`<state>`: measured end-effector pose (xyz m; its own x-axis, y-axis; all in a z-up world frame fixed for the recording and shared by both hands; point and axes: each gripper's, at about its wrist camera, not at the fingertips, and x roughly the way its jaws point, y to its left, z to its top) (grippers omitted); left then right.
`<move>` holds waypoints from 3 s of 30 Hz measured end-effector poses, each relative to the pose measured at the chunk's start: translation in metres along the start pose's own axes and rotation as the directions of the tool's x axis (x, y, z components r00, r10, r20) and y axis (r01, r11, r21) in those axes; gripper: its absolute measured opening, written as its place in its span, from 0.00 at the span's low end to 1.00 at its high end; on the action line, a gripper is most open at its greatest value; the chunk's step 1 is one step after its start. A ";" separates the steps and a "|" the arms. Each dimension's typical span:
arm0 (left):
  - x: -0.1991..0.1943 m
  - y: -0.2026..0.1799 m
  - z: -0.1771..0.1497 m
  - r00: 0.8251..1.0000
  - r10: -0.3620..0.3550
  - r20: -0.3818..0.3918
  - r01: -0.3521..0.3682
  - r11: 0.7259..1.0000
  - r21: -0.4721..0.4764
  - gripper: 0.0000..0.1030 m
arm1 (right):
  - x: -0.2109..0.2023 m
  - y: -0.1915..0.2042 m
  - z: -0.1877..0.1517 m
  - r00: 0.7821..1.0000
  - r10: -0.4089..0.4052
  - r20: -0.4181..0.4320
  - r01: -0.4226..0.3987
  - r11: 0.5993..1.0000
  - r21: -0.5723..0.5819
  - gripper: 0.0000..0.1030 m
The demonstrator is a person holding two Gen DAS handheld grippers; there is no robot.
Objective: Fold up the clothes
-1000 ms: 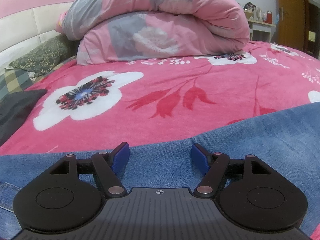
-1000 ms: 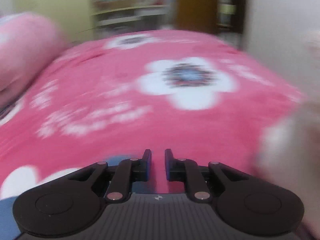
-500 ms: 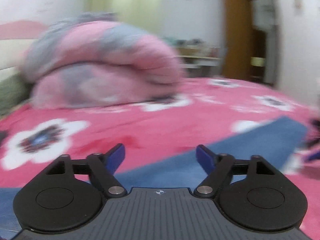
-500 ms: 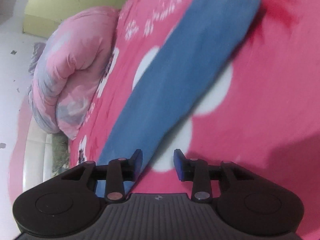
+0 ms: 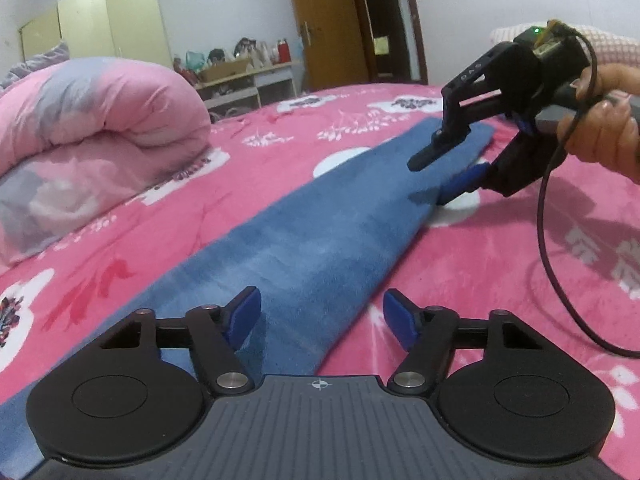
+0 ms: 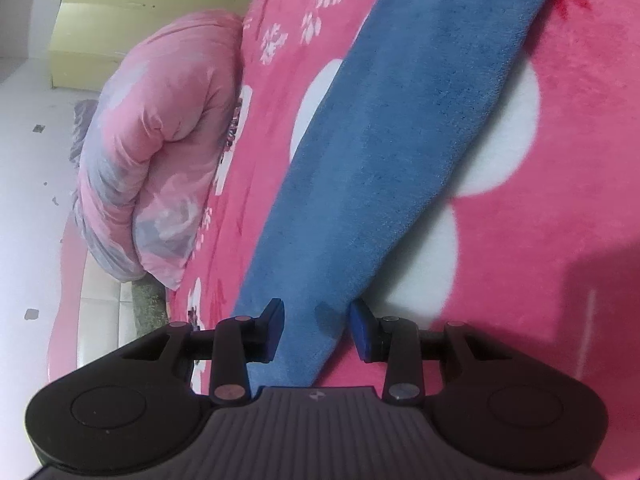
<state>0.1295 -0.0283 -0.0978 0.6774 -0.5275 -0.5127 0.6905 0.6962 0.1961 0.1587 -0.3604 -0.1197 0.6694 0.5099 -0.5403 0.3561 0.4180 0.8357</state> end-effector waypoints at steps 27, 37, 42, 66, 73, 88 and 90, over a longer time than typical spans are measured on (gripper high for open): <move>0.000 0.015 -0.002 1.000 0.019 0.014 -0.018 0.998 -0.064 0.08 | 0.015 0.021 -0.002 0.981 0.195 -0.015 -0.195 0.981 -0.010 0.44; -0.002 0.040 0.003 0.998 -0.013 0.067 0.030 0.962 -0.272 0.05 | 0.008 0.046 -0.037 1.000 -0.020 0.016 0.025 0.879 -0.476 0.40; -0.001 0.050 0.003 0.996 -0.022 0.090 0.051 0.940 -0.336 0.05 | 0.022 0.074 -0.059 0.983 -0.131 0.128 0.183 0.695 -0.695 0.37; -0.001 0.061 0.002 0.992 -0.073 0.105 0.108 0.920 -0.378 0.05 | 0.049 0.114 -0.110 0.956 -0.188 0.225 0.283 0.392 -0.875 0.36; -0.002 0.061 0.001 0.991 -0.090 0.104 0.123 0.920 -0.372 0.05 | 0.086 0.108 -0.120 0.982 -0.187 0.009 0.096 0.465 -0.880 0.36; 0.007 0.094 -0.001 0.973 -0.191 0.133 0.232 0.835 -0.498 0.05 | 0.096 0.117 -0.142 0.989 -0.121 -0.086 -0.045 0.306 -0.951 0.33; 0.008 0.096 0.000 0.971 -0.196 0.135 0.238 0.830 -0.505 0.05 | 0.095 0.120 -0.158 0.985 -0.116 -0.130 -0.103 0.218 -0.971 0.31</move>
<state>0.2011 0.0341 -0.0826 0.5570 -0.7145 -0.4235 0.6058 0.6983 -0.3813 0.1617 -0.1433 -0.0864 0.5329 0.5514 -0.6419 -0.6238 0.7685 0.1423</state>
